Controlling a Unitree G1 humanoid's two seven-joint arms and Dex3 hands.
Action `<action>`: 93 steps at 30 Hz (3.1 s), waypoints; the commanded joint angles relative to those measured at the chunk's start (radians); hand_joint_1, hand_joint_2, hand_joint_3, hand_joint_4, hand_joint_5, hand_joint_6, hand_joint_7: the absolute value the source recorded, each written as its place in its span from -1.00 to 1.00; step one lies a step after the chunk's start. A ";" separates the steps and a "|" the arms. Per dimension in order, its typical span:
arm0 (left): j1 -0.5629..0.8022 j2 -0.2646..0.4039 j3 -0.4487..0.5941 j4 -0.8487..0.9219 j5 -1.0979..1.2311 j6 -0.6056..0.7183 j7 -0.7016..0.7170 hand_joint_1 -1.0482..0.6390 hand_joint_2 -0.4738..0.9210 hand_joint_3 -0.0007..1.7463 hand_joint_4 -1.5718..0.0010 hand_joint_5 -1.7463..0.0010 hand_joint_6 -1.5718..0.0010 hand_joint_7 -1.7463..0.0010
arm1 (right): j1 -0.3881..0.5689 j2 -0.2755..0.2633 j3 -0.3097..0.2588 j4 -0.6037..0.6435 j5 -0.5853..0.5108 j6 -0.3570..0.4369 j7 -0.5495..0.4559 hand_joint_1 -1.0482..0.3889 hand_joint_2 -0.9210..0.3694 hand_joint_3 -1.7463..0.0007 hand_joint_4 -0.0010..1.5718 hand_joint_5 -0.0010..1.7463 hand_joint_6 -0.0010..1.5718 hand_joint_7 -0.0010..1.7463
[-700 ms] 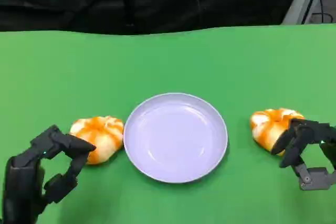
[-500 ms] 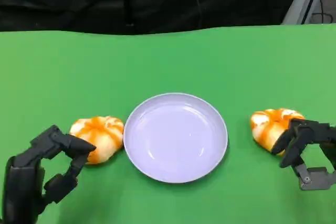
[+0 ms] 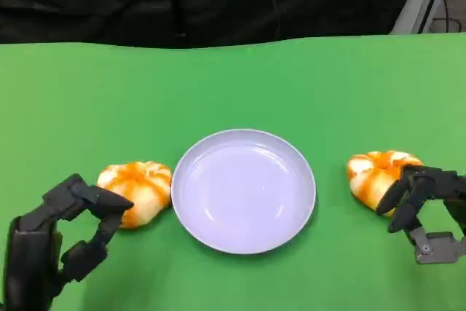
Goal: Grasp the bread from the table and place it into the plate.
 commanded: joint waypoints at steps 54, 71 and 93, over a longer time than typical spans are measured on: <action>-0.116 0.320 -0.175 -0.097 0.690 0.461 0.293 -0.62 1.00 -0.82 0.51 1.00 0.47 0.99 | -0.006 -0.012 -0.003 -0.006 0.004 -0.015 -0.017 0.82 -0.30 -0.39 0.35 0.37 0.34 0.20; -0.223 0.322 -0.273 0.031 0.676 0.505 0.299 -0.59 1.00 -0.80 0.45 0.98 0.40 0.98 | -0.006 -0.011 -0.003 -0.005 0.013 -0.012 -0.017 0.82 -0.31 -0.38 0.33 0.38 0.33 0.20; -0.296 0.321 -0.347 0.219 0.656 0.516 0.325 -0.54 1.00 -0.86 0.38 0.98 0.34 0.98 | -0.005 -0.018 -0.006 -0.003 0.018 -0.017 -0.010 0.82 -0.35 -0.33 0.33 0.35 0.34 0.18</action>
